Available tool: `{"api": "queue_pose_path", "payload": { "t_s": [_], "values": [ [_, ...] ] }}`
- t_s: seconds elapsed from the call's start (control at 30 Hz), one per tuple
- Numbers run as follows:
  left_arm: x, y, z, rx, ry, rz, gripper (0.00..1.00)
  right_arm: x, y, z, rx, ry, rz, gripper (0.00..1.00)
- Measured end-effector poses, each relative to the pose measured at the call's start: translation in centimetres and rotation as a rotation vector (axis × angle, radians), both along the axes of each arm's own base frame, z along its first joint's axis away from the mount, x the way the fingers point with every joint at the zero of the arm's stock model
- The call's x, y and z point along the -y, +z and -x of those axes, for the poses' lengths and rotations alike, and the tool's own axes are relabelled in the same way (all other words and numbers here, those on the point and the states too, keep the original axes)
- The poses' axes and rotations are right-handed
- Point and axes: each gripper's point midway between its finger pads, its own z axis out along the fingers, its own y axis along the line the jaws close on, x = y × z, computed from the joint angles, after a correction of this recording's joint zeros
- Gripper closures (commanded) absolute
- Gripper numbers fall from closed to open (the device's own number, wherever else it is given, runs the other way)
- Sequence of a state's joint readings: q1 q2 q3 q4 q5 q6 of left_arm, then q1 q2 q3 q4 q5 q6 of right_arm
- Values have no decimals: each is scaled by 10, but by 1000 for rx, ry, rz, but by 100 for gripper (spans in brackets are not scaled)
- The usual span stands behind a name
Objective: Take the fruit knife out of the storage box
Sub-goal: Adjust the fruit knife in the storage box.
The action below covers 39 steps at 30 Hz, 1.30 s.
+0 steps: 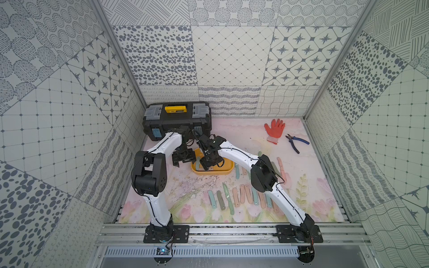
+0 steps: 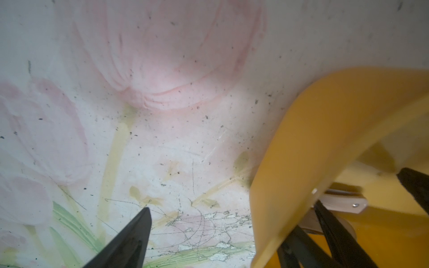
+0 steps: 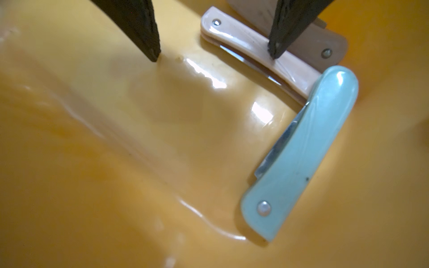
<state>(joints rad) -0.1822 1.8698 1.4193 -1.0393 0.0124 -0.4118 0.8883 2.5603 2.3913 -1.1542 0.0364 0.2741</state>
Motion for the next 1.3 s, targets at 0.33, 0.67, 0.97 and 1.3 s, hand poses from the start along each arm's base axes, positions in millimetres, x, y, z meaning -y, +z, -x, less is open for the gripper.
{"api": "queue_pose_path", "payload": {
  "t_s": [0.33, 0.67, 0.97, 1.3],
  "values": [
    [0, 0, 0, 0, 0, 0, 20, 36, 1, -26, 147, -156, 100, 25],
    [0, 0, 0, 0, 0, 0, 19, 2, 51, -3, 121, -35, -187, 23],
    [0, 0, 0, 0, 0, 0, 20, -22, 72, 13, 18, 69, -248, 35],
    [0, 0, 0, 0, 0, 0, 20, -3, 47, 36, -112, 40, -169, 75]
  ]
}}
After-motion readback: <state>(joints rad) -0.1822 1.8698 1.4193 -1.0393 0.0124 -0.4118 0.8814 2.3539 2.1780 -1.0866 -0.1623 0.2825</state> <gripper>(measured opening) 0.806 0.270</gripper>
